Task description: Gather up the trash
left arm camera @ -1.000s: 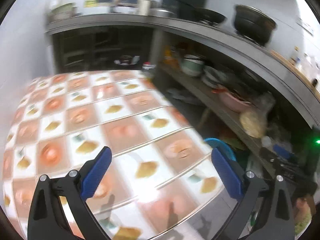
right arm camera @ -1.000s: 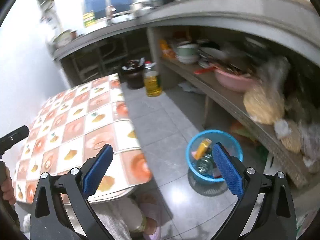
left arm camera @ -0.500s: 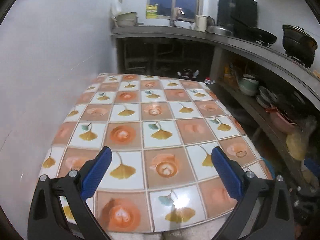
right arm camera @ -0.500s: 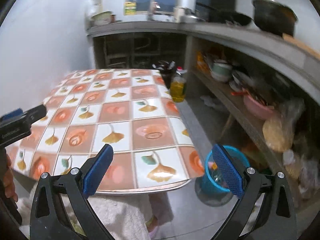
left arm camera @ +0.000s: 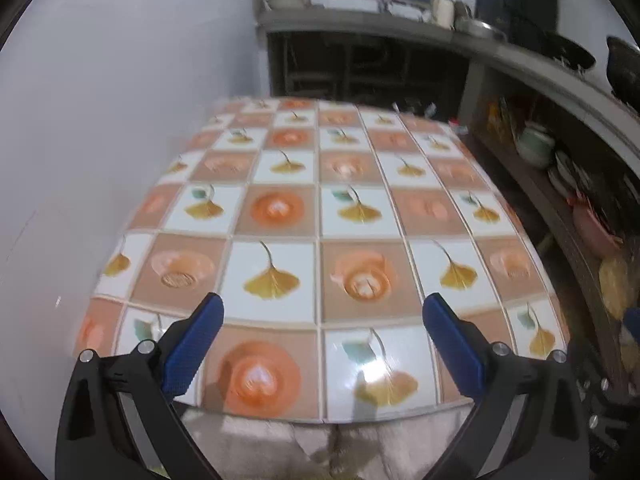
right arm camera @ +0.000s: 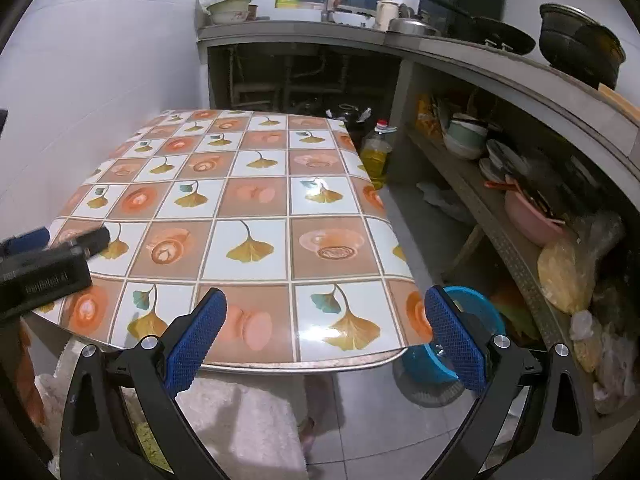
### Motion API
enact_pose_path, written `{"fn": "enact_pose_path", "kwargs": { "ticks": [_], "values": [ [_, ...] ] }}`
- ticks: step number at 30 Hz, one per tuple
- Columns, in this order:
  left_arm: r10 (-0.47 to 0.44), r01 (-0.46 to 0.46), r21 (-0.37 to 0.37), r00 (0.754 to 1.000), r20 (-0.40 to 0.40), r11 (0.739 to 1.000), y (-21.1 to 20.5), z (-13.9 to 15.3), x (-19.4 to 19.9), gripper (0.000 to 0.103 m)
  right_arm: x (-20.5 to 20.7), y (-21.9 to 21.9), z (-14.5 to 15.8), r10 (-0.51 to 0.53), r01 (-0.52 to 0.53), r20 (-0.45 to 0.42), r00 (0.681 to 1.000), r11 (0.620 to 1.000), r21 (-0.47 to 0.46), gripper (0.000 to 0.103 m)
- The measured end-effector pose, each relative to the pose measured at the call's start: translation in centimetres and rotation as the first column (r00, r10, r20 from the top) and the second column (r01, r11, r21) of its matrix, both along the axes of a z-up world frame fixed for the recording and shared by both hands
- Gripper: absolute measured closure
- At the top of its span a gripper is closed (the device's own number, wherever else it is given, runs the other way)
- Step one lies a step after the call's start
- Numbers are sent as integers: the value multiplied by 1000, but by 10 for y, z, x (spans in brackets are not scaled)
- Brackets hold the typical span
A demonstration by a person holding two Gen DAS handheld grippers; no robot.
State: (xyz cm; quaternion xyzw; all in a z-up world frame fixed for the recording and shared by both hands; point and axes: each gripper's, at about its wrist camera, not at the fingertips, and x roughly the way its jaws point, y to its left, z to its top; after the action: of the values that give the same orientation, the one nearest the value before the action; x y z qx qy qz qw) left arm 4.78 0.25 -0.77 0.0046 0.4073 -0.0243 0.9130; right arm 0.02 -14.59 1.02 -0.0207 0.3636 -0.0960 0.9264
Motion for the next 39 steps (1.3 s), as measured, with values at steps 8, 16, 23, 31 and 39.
{"fn": "enact_pose_path", "kwargs": {
  "ticks": [8,16,23,31,39],
  "values": [
    [-52,53,36,998,-22,998,-16,-4,-8,5,-8,-14,-3,-31,31,-28,999,999,23,8],
    [-76,77,56,997,-18,995,-24,-2,-15,5,-15,-20,-1,-32,32,-17,999,999,31,8],
    [-71,71,67,997,-4,995,-26,2,-21,5,-18,-25,1,-35,36,-4,999,998,51,8],
    [-75,74,74,997,13,995,-25,7,-30,5,-24,-22,4,-33,33,11,999,998,56,8],
    [-87,87,82,996,-3,993,-26,6,-32,5,-26,-18,5,-19,19,11,1000,998,55,8]
  ]
}}
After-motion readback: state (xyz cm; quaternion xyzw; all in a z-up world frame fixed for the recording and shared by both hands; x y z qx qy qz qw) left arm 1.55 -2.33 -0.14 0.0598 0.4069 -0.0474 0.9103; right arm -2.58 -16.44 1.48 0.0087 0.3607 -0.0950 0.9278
